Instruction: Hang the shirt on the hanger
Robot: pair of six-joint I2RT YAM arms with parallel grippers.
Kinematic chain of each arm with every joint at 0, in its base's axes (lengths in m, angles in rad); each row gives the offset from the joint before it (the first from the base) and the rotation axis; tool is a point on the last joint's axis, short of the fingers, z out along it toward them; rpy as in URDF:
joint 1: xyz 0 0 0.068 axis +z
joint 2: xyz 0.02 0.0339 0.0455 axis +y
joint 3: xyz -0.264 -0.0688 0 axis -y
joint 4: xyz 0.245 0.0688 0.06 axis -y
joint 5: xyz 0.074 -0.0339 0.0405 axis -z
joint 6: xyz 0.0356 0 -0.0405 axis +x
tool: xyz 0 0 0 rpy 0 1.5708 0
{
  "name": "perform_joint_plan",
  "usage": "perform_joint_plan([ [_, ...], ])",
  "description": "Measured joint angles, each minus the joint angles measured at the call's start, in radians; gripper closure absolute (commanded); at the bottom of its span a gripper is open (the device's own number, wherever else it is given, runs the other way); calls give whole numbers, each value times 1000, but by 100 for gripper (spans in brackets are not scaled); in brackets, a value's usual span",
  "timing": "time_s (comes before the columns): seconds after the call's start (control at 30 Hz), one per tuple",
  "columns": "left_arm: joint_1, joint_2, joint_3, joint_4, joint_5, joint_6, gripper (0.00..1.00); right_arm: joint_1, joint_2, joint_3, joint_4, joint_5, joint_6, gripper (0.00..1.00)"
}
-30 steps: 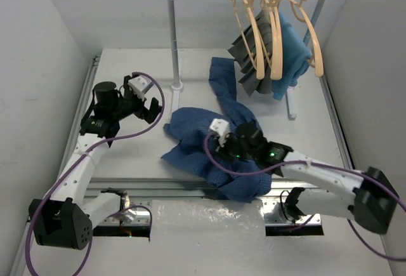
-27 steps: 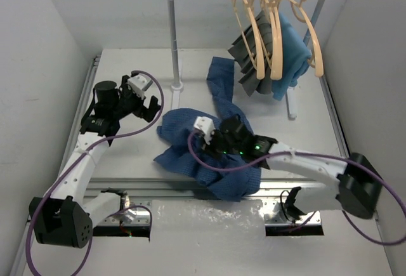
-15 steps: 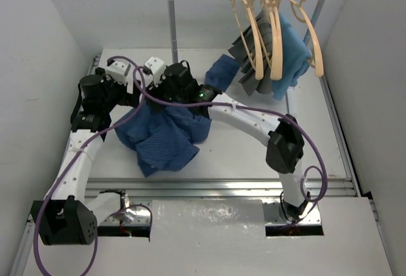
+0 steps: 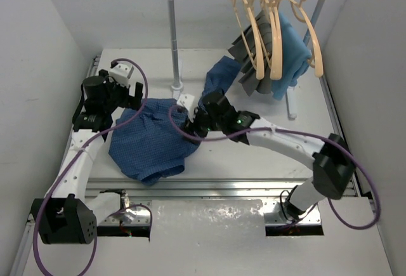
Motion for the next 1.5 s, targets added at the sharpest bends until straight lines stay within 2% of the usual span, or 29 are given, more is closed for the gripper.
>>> perform_joint_plan([
  [0.03,0,0,-2,-6,2,5,6,10,-42,-55,19,-49,-22,47],
  [0.1,0,0,-7,-18,7,12,6,28,-79,-123,73,-123,-60,52],
  [0.17,0,0,-15,-32,10,19,7,73,-82,-209,127,-166,-98,38],
  [0.2,0,0,-19,-42,11,21,7,86,-71,-227,141,-176,-109,38],
  [0.23,0,0,-24,-53,11,24,7,105,-45,-237,153,-186,-129,34],
  [0.47,0,-4,-79,-116,-6,39,7,193,169,-191,201,-214,-202,31],
  [0.63,0,-35,-99,-159,-8,53,7,222,205,-189,231,-206,-220,29],
  [0.73,0,-47,-99,-165,-3,56,7,229,231,-189,306,-145,-220,31],
  [0.87,0,-51,-99,-188,17,58,7,228,280,-188,402,-47,-222,43],
  [0.97,0,-56,-99,-208,30,64,7,228,316,-185,446,46,-237,66],
  [1.0,0,-58,-98,-217,37,67,7,228,326,-184,453,73,-238,85],
  [1.07,0,-60,-98,-241,63,82,7,228,335,-187,470,133,-247,99],
  [1.2,0,-60,-84,-317,154,131,10,228,305,-190,463,191,-220,100],
  [1.3,0,-60,-39,-407,272,184,11,225,246,-153,405,214,-161,100],
  [1.5,8,-69,97,-487,418,212,11,135,187,115,248,154,19,100],
])
